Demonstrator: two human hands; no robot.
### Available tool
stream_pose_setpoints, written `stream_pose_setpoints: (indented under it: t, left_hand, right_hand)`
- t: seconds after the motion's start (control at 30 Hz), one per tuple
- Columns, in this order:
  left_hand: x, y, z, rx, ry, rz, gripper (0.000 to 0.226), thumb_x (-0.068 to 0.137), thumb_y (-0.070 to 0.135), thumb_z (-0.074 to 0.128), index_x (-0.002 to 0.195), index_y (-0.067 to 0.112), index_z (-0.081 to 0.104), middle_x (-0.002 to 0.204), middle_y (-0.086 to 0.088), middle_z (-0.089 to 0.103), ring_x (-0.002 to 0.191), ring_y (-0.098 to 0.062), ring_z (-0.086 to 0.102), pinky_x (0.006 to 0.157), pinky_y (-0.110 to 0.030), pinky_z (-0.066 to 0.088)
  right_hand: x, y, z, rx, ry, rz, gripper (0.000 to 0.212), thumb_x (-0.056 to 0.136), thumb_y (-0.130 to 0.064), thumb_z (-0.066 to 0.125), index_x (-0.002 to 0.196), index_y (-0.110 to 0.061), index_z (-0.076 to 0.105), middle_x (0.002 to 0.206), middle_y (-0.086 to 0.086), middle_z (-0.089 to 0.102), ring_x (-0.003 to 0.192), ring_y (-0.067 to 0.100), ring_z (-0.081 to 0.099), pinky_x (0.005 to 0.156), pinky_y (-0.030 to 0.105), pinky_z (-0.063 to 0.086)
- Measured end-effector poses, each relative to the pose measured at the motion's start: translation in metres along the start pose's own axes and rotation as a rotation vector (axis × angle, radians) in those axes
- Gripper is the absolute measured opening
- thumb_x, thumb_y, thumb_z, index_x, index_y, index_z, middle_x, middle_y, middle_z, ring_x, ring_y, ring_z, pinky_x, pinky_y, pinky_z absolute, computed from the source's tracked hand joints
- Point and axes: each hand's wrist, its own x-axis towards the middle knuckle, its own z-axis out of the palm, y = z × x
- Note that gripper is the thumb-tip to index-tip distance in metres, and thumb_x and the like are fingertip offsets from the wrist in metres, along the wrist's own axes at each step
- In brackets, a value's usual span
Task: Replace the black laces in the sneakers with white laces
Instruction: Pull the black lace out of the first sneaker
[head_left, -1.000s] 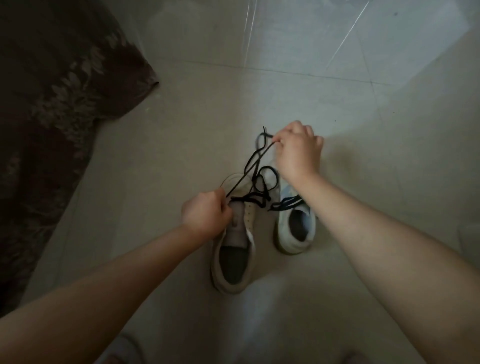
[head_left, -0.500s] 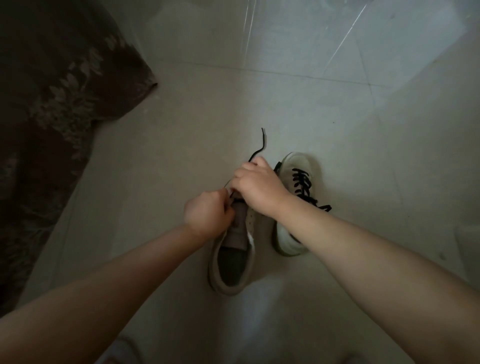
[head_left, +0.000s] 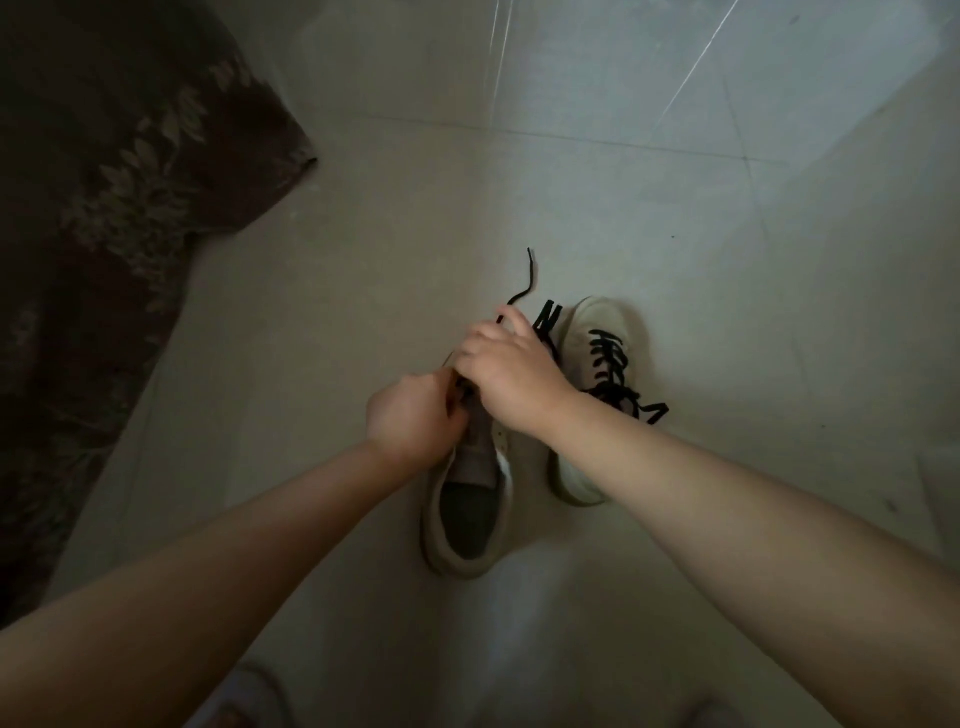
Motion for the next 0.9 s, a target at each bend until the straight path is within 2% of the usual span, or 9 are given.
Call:
stream_pose_setpoints:
  t: [0.1,0.17,0.23,0.33,0.43,0.53,0.6,0.77,0.9]
  left_hand:
    - [0.000,-0.001,-0.001,0.003,-0.006,-0.006,0.017,0.087,0.031,0.052,0.093,0.016,0.058,0.095,-0.010,0.067,0.092,-0.033,0.062,0.062,-0.029,0.036]
    - [0.000,-0.002,-0.001,-0.002,-0.019,-0.018,0.014,0.087,0.030,0.052,0.088,0.018,0.057,0.092,-0.008,0.067,0.091,-0.031,0.062,0.062,-0.028,0.038]
    - [0.000,-0.004,-0.001,0.000,-0.023,-0.020,0.012,0.086,0.029,0.051,0.086,0.018,0.056,0.091,-0.007,0.067,0.091,-0.030,0.062,0.064,-0.029,0.042]
    - [0.002,-0.006,0.001,0.007,-0.024,-0.036,0.012,0.086,0.029,0.050,0.085,0.018,0.055,0.091,-0.007,0.067,0.090,-0.030,0.062,0.064,-0.028,0.040]
    - [0.000,-0.006,0.002,0.004,-0.010,-0.040,0.014,0.088,0.031,0.049,0.087,0.018,0.054,0.091,-0.007,0.066,0.088,-0.030,0.062,0.063,-0.028,0.039]
    - [-0.007,-0.002,0.003,-0.038,0.095,0.021,0.017,0.090,0.038,0.050,0.091,0.021,0.053,0.090,-0.002,0.066,0.085,-0.026,0.063,0.060,-0.027,0.038]
    - [-0.011,0.004,0.005,-0.093,0.168,0.079,0.023,0.088,0.045,0.053,0.082,0.023,0.057,0.085,0.001,0.065,0.080,-0.023,0.062,0.057,-0.025,0.035]
    - [-0.002,0.017,0.011,-0.091,-0.033,0.058,0.038,0.085,0.049,0.053,0.061,0.020,0.058,0.064,0.005,0.055,0.073,-0.019,0.061,0.058,-0.024,0.033]
    - [0.005,0.020,0.013,-0.054,-0.086,0.020,0.031,0.084,0.040,0.054,0.070,0.014,0.066,0.071,-0.001,0.062,0.078,-0.024,0.062,0.064,-0.026,0.038]
  right_hand:
    - [0.001,-0.002,0.005,0.001,0.069,-0.021,0.024,0.064,0.003,0.046,0.060,-0.009,0.066,0.060,0.005,0.057,0.073,0.029,0.058,0.098,0.053,0.036]
    - [0.003,0.003,0.003,0.012,0.125,0.021,0.017,0.059,0.003,0.057,0.057,-0.013,0.065,0.057,0.001,0.054,0.069,0.027,0.057,0.092,0.042,0.032]
    - [0.007,0.016,-0.005,0.012,0.148,0.125,0.016,0.070,-0.001,0.065,0.071,-0.016,0.069,0.073,0.000,0.063,0.084,0.027,0.059,0.085,0.036,0.026]
    - [0.010,0.045,-0.029,0.059,0.225,0.439,0.018,0.091,-0.015,0.052,0.097,-0.019,0.069,0.102,-0.002,0.065,0.103,0.022,0.053,0.079,0.029,0.022]
    - [0.006,0.067,-0.040,0.209,0.267,0.608,0.019,0.091,-0.016,0.054,0.106,-0.018,0.066,0.112,0.000,0.062,0.104,0.021,0.056,0.085,0.030,0.035]
    - [-0.008,0.057,-0.033,0.379,0.162,0.484,0.031,0.088,-0.014,0.059,0.120,-0.014,0.059,0.121,0.003,0.055,0.108,0.020,0.055,0.090,0.026,0.039]
    - [-0.020,0.044,-0.024,0.402,0.056,0.351,0.024,0.088,-0.009,0.058,0.110,-0.014,0.065,0.112,0.001,0.058,0.100,0.019,0.058,0.084,0.025,0.042]
    - [-0.026,0.034,0.000,0.378,-0.217,0.246,0.039,0.088,0.000,0.046,0.117,-0.020,0.063,0.121,0.001,0.057,0.109,0.024,0.055,0.090,0.040,0.047]
    - [-0.018,0.030,0.003,0.330,-0.194,0.297,0.025,0.090,-0.007,0.049,0.106,-0.018,0.064,0.113,0.002,0.059,0.106,0.024,0.055,0.087,0.039,0.047]
